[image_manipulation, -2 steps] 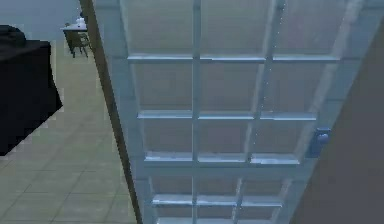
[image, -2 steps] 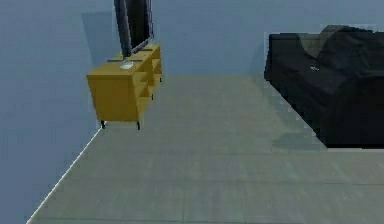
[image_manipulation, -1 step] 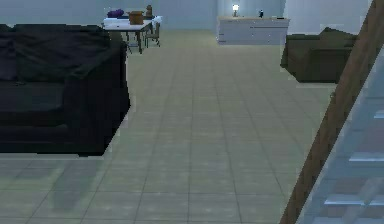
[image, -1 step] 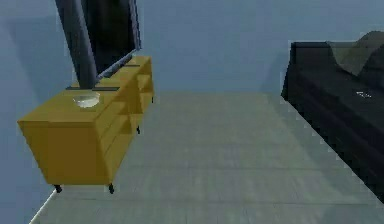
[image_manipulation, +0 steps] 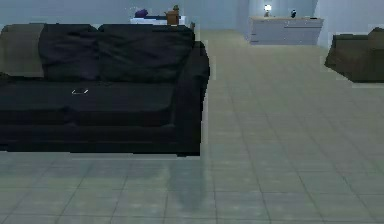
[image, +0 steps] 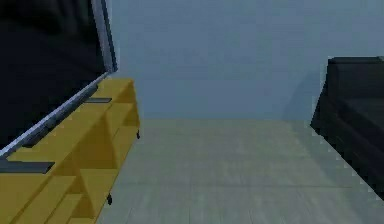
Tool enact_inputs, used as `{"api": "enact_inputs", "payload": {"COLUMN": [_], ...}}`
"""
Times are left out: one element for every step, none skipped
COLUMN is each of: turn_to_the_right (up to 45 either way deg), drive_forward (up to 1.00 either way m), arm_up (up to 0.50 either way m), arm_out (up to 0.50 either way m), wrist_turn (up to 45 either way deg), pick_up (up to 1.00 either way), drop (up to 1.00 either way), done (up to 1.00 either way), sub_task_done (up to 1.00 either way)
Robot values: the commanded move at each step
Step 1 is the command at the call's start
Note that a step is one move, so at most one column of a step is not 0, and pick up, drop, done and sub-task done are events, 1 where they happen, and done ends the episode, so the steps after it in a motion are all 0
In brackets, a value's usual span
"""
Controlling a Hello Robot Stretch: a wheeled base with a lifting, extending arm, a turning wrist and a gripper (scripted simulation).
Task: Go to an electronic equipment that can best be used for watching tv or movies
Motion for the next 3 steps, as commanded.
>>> {"api": "enact_inputs", "payload": {"turn_to_the_right": [24.0, 0.0, -45.0], "drive_forward": [0.00, 0.05, 0.00], "arm_up": [0.00, 0.00, 0.00], "arm_out": [0.00, 0.00, 0.00], "wrist_turn": [0.0, 0.0, 0.0], "pick_up": [0.00, 0.00, 0.00], "drop": [0.00, 0.00, 0.00], "done": [0.00, 0.00, 0.00], "sub_task_done": [0.00, 0.00, 0.00]}}
